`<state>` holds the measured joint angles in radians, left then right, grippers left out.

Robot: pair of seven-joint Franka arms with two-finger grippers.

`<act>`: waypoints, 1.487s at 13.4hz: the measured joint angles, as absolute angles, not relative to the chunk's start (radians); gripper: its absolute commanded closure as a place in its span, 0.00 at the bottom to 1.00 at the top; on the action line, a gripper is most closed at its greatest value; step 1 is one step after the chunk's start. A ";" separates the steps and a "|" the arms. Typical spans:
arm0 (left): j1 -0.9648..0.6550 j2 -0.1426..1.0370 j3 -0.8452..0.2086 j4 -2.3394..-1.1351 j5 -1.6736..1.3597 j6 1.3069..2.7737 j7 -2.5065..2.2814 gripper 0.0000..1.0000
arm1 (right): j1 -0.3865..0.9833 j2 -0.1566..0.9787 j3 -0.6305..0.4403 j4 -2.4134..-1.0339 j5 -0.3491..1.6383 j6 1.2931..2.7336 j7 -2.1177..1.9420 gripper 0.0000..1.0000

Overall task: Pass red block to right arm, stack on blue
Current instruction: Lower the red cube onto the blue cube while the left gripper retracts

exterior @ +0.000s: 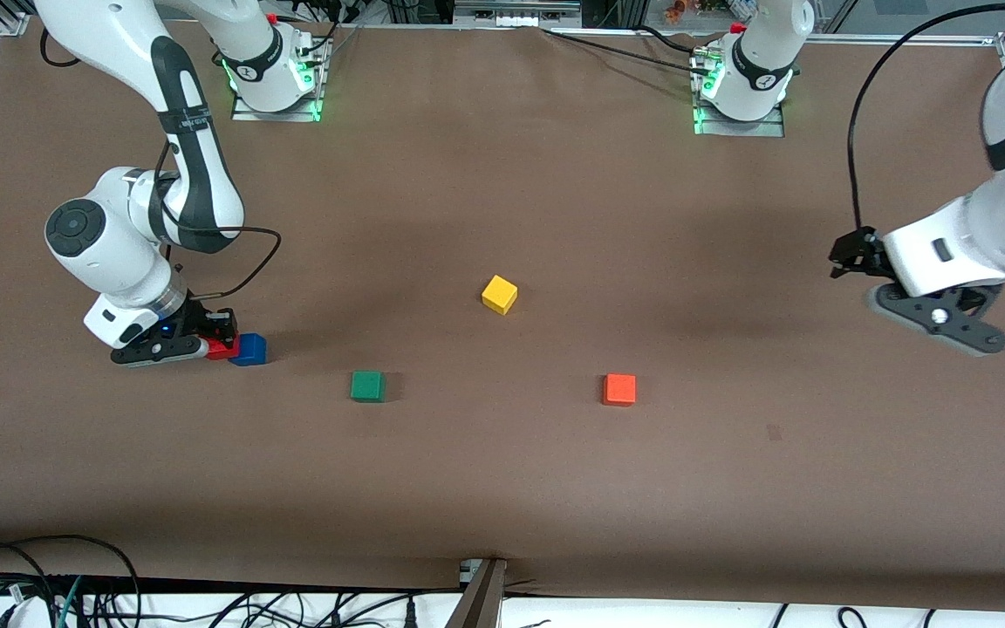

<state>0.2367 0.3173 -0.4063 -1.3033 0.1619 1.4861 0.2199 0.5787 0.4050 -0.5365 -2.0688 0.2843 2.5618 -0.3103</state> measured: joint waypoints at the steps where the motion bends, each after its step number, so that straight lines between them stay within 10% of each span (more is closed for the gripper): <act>1: 0.232 0.302 -0.381 -1.293 0.162 1.484 0.173 0.00 | 0.583 0.404 -0.536 -2.069 0.284 2.563 -0.296 1.00; 8: -0.060 0.056 -0.001 -1.548 0.076 1.620 0.039 0.00 | 0.617 0.402 -0.537 -2.074 0.284 2.587 -0.259 1.00; 20: -0.017 -0.044 -0.014 -1.676 0.009 1.574 0.023 0.00 | 0.617 0.404 -0.538 -2.106 0.284 2.634 -0.255 1.00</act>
<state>-0.0170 -0.0445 -0.0140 -1.6762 0.0094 1.5742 0.0235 0.6174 0.4036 -0.5377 -2.1064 0.2843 2.6340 -0.2547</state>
